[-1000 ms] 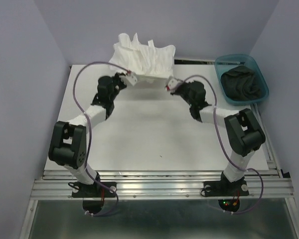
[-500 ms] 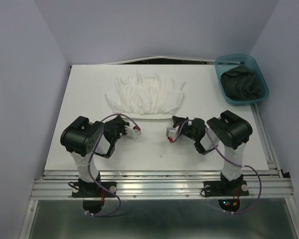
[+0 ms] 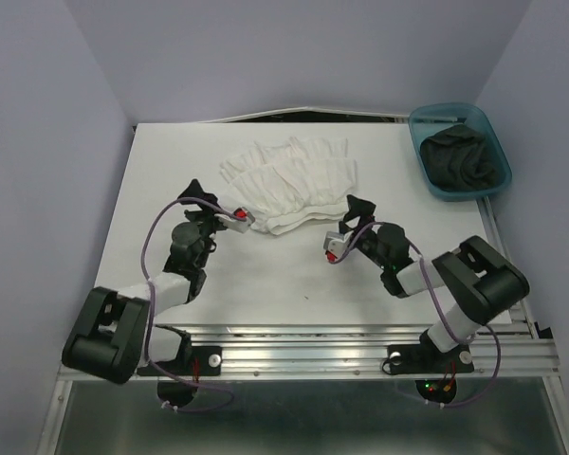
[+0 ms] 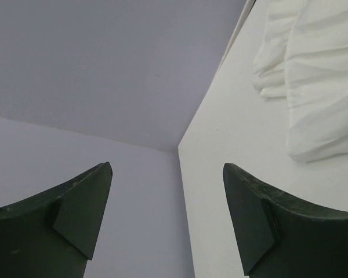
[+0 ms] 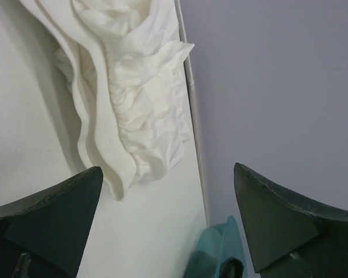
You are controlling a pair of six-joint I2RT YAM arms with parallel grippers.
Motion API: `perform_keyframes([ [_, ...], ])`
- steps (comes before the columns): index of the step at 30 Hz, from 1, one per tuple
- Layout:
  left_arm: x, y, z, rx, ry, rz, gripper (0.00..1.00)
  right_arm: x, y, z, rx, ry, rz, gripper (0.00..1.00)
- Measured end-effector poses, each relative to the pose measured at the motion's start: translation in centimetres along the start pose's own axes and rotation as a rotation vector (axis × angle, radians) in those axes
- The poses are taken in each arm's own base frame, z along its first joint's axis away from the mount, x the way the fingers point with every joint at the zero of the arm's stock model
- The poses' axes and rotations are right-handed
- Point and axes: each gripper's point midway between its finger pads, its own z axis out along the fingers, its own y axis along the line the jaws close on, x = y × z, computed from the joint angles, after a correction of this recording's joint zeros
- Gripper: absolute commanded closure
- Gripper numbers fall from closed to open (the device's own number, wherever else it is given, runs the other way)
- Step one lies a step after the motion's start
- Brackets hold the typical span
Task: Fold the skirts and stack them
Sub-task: Flatten the skirt out
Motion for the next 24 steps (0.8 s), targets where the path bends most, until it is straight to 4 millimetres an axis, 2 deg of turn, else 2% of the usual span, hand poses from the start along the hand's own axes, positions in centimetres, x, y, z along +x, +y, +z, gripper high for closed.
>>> perform_keyframes([
  [2,-0.9,1.5,-0.8,-0.004,-0.024,-0.038,0.13,-1.1,-1.1,-1.0,0.006,-0.015,0.006,0.00],
  [5,-3.1,2.7,-1.7,0.087,-0.081,-0.104,0.15,-2.4,-2.5,-2.8,-0.040,-0.009,0.115,0.00],
  [6,-3.8,3.2,-1.9,0.105,-0.102,-0.123,0.15,-3.0,-3.8,-3.0,-0.042,-0.007,0.152,0.00],
  [9,-7.5,5.0,-2.6,0.251,-0.172,-0.248,0.18,-3.9,-8.9,-1.7,-0.012,0.034,0.329,0.01],
  [10,-8.5,5.6,-2.6,0.287,-0.185,-0.282,0.20,-4.2,-11.2,-0.7,0.004,0.052,0.399,0.01],
  [12,-10.4,5.6,-2.0,0.393,-0.194,-0.396,0.30,-4.2,-13.0,0.6,-0.032,0.103,0.537,0.06],
  [13,-11.2,4.7,-1.6,0.472,-0.174,-0.477,0.38,-3.9,-13.6,1.5,-0.056,0.136,0.617,0.09],
  [14,-11.6,4.2,-1.5,0.518,-0.158,-0.521,0.38,-3.5,-13.7,2.6,-0.087,0.174,0.702,0.10],
  [16,-13.3,3.0,0.2,0.634,-0.104,-0.668,0.39,-2.7,-12.9,4.1,-0.143,0.234,0.818,0.12],
  [18,-13.7,0.3,2.0,0.716,-0.024,-0.787,0.40,-1.7,-10.4,5.1,-0.215,0.318,0.949,0.17],
  [19,-13.6,-1.0,2.2,0.747,0.016,-0.834,0.41,-1.0,-8.2,5.1,-0.262,0.382,1.022,0.21],
  [20,-13.2,-3.0,2.2,0.792,0.072,-0.873,0.42,-0.7,-7.1,5.0,-0.286,0.412,1.051,0.23],
  [21,-12.8,-4.6,2.0,0.827,0.128,-0.903,0.43,-0.1,-5.2,4.7,-0.325,0.471,1.096,0.26],
  [24,-12.5,-8.2,1.5,0.895,0.254,-0.976,0.50,1.8,-0.2,4.3,-0.414,0.625,1.220,0.34],
])
